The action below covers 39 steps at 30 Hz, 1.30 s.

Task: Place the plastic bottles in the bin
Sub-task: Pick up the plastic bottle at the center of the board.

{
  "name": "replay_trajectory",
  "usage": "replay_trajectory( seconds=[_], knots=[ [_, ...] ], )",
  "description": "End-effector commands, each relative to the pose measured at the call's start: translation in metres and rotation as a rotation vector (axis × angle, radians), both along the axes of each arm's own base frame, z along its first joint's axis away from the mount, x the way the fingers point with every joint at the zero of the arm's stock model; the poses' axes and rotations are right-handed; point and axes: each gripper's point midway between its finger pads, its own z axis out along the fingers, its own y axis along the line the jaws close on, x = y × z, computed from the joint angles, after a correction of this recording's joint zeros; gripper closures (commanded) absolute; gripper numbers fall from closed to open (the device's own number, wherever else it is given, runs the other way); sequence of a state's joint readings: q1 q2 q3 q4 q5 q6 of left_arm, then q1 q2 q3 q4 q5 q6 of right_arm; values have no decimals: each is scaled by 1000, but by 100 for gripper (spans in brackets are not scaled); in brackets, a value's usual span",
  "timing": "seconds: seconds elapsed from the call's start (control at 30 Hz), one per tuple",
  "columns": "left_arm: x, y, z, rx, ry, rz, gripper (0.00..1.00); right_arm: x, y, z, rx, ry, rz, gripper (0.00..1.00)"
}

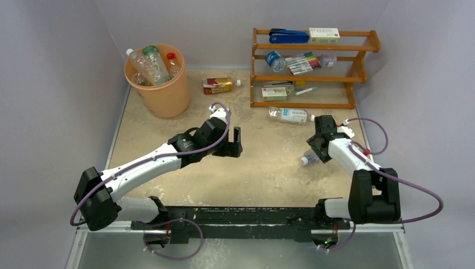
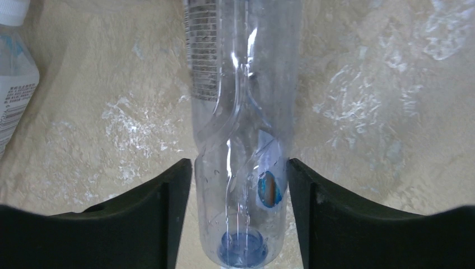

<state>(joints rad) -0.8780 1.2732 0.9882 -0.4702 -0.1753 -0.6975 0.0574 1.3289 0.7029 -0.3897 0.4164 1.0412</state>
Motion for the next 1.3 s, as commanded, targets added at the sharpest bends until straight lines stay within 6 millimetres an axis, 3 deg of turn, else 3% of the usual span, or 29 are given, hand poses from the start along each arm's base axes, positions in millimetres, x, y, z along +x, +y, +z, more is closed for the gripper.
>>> replay_trajectory(
  seconds=[0.0,0.27,0.53,0.7,0.9,1.17,1.27],
  knots=[
    [-10,-10,17,-89,-36,-13,9,7,15,-9,66,-35,78,41],
    [-34,-3,5,-167,-28,39,9,14,56,7,166,-159,255,60],
    [-52,1,3,-245,-42,51,9,1,135,35,253,-228,446,66],
    [-60,9,2,-294,-52,54,9,-21,188,42,298,-214,570,66],
    [-69,15,-16,-340,-35,55,9,-40,235,39,286,-145,688,66],
    [-82,12,-16,-472,-12,34,9,-50,293,33,232,-2,840,65],
    [-84,14,-9,-483,-23,28,9,-48,315,43,258,-2,894,65]
  ],
)
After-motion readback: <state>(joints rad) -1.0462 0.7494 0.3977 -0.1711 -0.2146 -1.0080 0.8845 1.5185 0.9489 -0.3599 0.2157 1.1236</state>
